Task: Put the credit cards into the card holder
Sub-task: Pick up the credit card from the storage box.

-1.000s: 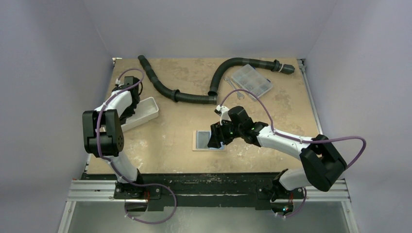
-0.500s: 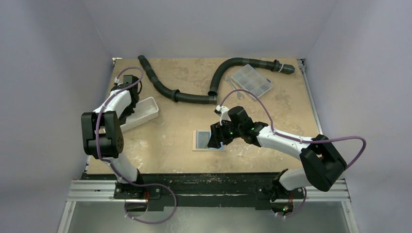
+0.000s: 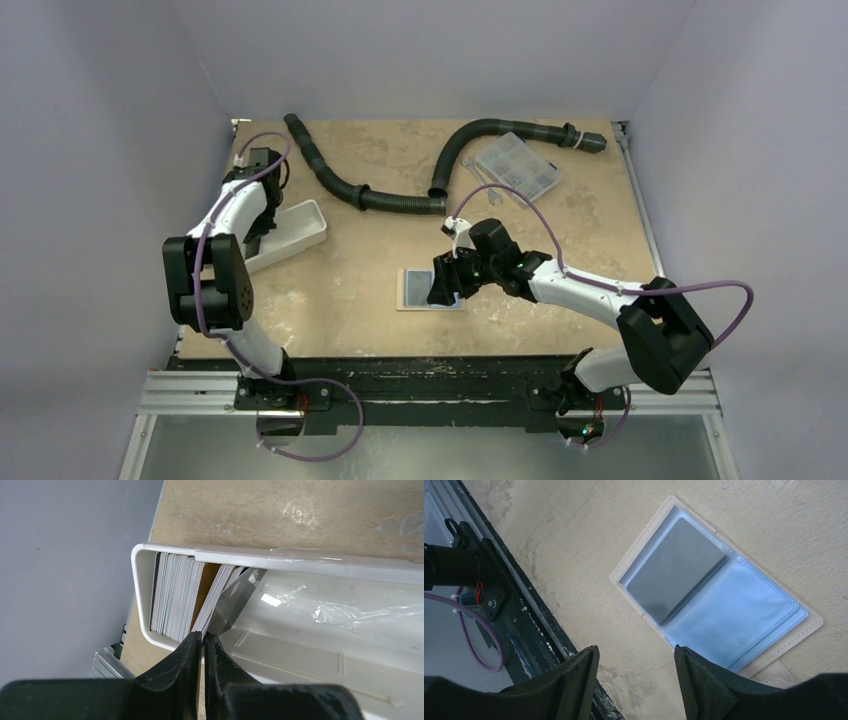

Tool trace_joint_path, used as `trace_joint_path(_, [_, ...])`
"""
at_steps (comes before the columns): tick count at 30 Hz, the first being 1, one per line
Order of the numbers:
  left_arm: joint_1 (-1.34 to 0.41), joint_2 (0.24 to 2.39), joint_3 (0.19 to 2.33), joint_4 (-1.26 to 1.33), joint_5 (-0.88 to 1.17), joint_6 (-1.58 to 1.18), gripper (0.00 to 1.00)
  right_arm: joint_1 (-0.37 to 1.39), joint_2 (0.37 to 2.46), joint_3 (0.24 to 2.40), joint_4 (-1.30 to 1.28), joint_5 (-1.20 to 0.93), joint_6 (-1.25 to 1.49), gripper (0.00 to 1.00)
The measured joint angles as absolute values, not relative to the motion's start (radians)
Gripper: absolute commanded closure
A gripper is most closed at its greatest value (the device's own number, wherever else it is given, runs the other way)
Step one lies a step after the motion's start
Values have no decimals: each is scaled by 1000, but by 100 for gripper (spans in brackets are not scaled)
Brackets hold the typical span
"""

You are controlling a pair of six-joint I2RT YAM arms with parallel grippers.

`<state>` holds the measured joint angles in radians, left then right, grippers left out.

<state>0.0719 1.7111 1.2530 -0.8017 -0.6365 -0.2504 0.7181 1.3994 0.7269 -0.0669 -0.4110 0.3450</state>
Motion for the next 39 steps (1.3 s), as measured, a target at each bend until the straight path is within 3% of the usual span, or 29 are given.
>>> trace_joint_path(16, [72, 1536, 1294, -873, -430, -253, 100, 718, 1399, 729, -110, -358, 342, 34])
trace_joint_path(22, [75, 1418, 1314, -837, -155, -273, 100, 712, 1399, 768, -143, -350, 358, 33])
trace_joint_path(26, [72, 1299, 1249, -637, 233, -369, 100, 684, 1399, 782, -96, -426, 424, 31])
trace_joint_path(30, [-20, 1211, 1074, -309, 514, -538, 100, 637, 1399, 781, 51, -546, 550, 23])
trace_joint_path(39, [-262, 1243, 814, 319, 815, -886, 100, 457, 1306, 710, 529, -735, 902, 19])
